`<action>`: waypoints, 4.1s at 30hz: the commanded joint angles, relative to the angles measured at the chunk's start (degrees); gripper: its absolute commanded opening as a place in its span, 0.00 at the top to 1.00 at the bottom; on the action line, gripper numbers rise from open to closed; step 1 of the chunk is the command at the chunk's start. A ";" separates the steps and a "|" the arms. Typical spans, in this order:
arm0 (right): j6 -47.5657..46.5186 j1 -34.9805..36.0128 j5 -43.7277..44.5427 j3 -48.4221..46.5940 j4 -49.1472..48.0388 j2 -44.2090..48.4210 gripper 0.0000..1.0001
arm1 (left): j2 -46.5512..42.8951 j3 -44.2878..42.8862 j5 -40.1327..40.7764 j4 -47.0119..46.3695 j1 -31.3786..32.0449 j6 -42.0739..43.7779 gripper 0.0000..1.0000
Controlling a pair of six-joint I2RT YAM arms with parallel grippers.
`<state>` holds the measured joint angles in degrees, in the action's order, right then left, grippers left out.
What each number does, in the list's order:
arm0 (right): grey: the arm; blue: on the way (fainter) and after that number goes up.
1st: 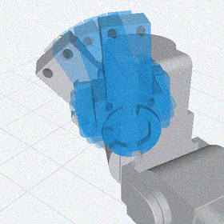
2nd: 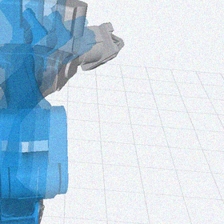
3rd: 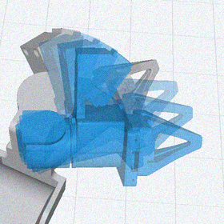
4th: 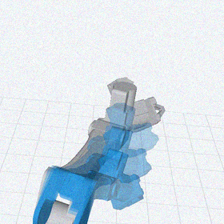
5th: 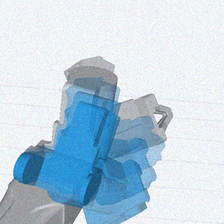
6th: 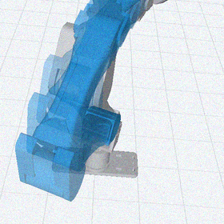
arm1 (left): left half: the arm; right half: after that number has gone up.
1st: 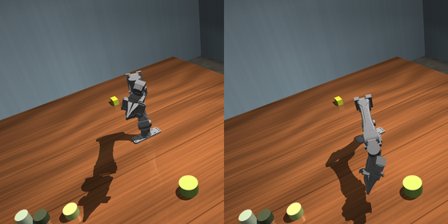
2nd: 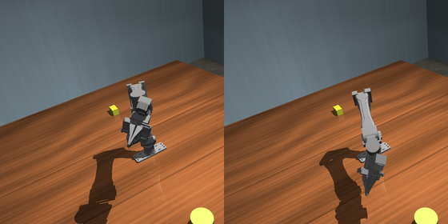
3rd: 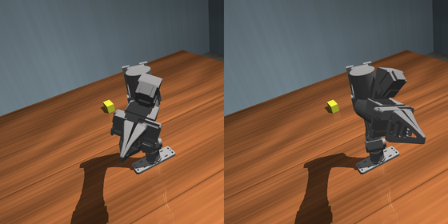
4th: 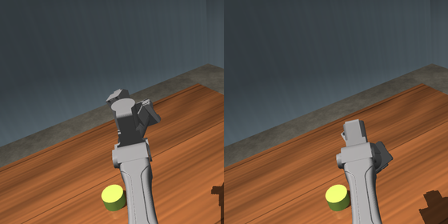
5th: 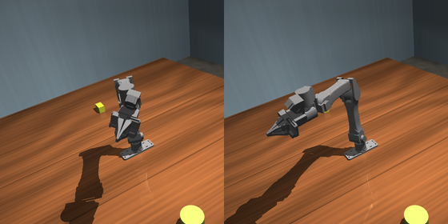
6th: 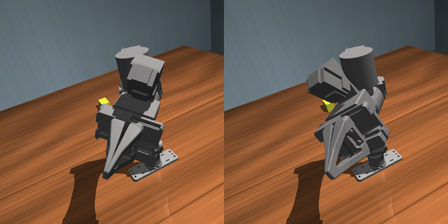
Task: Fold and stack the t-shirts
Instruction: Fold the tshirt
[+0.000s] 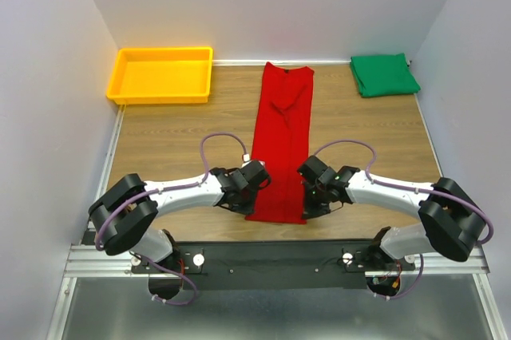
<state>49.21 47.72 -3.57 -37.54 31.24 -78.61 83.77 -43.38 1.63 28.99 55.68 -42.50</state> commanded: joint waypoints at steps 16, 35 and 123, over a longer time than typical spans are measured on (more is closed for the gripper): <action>-13.24 -7.44 9.28 -19.49 16.48 0.31 0.99 | -3.63 -9.78 0.30 5.72 -6.25 5.75 1.00; -29.96 -26.01 7.27 -53.50 13.49 -30.89 0.99 | 22.66 -39.50 1.80 -2.89 -25.35 20.26 1.00; -29.87 -22.31 11.23 -66.14 -16.22 -49.70 0.88 | 19.07 -14.28 -3.82 -19.50 -19.12 8.75 0.88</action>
<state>22.81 29.06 4.45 -95.79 17.30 -125.54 103.77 -59.86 -0.54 6.96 36.36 -33.32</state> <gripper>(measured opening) 0.098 0.119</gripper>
